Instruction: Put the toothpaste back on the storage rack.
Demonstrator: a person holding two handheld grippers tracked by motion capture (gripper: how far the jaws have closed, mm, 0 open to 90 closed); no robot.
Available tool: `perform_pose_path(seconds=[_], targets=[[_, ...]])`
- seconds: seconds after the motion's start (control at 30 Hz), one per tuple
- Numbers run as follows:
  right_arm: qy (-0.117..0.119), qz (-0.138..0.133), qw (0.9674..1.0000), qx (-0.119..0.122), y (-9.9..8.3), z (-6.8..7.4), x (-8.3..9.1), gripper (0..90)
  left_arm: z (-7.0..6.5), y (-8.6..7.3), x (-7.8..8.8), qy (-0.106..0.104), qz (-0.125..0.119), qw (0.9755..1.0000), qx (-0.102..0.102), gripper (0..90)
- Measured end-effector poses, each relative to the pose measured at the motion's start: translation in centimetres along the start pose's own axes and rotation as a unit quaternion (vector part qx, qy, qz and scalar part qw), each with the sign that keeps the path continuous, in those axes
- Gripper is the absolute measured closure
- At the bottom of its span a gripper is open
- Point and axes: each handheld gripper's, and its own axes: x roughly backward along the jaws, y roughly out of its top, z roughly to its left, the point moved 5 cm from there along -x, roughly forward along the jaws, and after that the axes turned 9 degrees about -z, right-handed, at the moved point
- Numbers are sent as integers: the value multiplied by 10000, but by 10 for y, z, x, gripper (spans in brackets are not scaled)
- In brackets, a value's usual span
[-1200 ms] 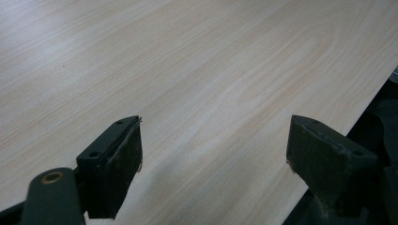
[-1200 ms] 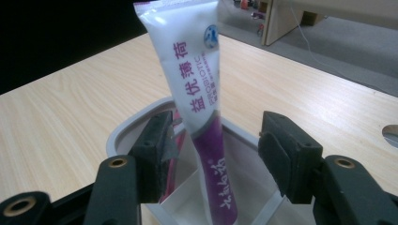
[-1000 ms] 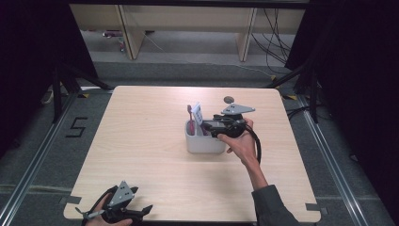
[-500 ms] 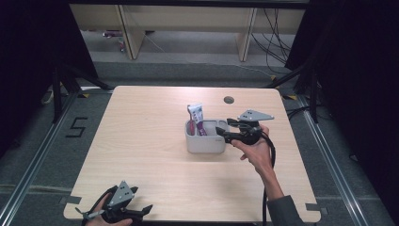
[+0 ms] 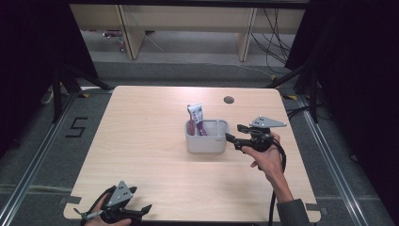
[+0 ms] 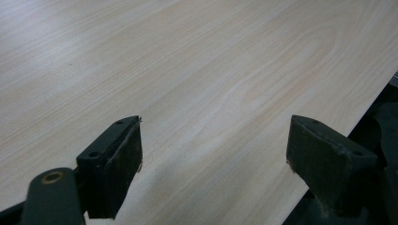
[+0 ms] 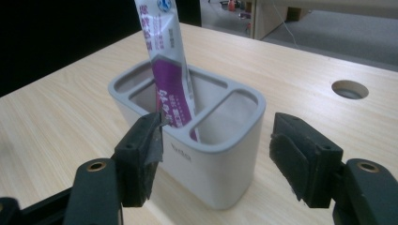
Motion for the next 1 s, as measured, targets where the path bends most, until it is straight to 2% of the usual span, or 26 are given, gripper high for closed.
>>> perform_pose_path(seconds=[0.03,0.07,0.1,0.13,0.2,0.23,0.3,0.33,0.37,0.47,0.5,0.53,0.57,0.6,0.63,0.67,0.73,0.77,0.83,0.87,0.9,1.0], targets=[[45,42,10000,8,-1,0,1,349,0,0,0,-10,8,10000,17,182],[-53,88,9999,52,-3,-2,4,346,0,0,0,7,-18,10000,31,182],[-53,21,10000,-55,-4,0,3,342,0,0,0,4,-9,10000,27,182],[40,64,10000,64,-5,-2,4,339,0,0,0,12,-11,10000,35,182],[-20,112,9999,-23,-9,0,8,328,1,0,1,-8,-3,10000,7,182],[-62,91,9999,36,-10,-1,9,326,1,0,1,-6,-8,10000,12,183],[-13,88,10000,11,-13,0,12,314,1,0,1,-2,-9,10000,18,182],[-62,98,9999,16,-14,0,15,312,1,0,1,-5,-5,10000,14,182],[-40,111,9999,-105,-16,3,17,309,1,1,1,-7,-9,10000,12,183],[-94,147,9998,-66,-21,3,21,293,0,1,1,1,-19,10000,38,182],[-88,147,9999,17,-22,2,23,286,0,0,1,3,-20,10000,43,183],[-89,164,9998,-10,-23,2,24,272,0,0,1,4,-20,10000,45,182],[-118,204,9995,-211,-25,4,26,261,1,0,1,36,9,10000,10,182],[-153,144,9998,-19,-25,1,28,259,1,0,0,29,-22,10000,51,182],[-114,198,9997,-122,-27,3,29,259,1,0,1,7,-14,10000,43,182],[-152,202,9997,-50,-28,2,32,259,1,0,1,11,-16,10000,55,182],[-127,227,9994,-211,-31,5,33,250,1,0,1,8,-12,10000,52,182],[-135,179,9997,7,-32,3,34,245,1,0,1,9,-15,10000,49,182],[-123,183,9997,-117,-36,5,35,242,1,1,1,-7,-8,10000,18,182],[-144,212,9996,-126,-38,6,37,240,1,1,1,-6,-12,10000,19,182],[-157,226,9996,-27,-40,5,38,237,1,1,1,6,-9,10000,24,182],[-137,274,9995,-88,-45,8,41,233,1,1,1,-2,-14,10000,14,183]])
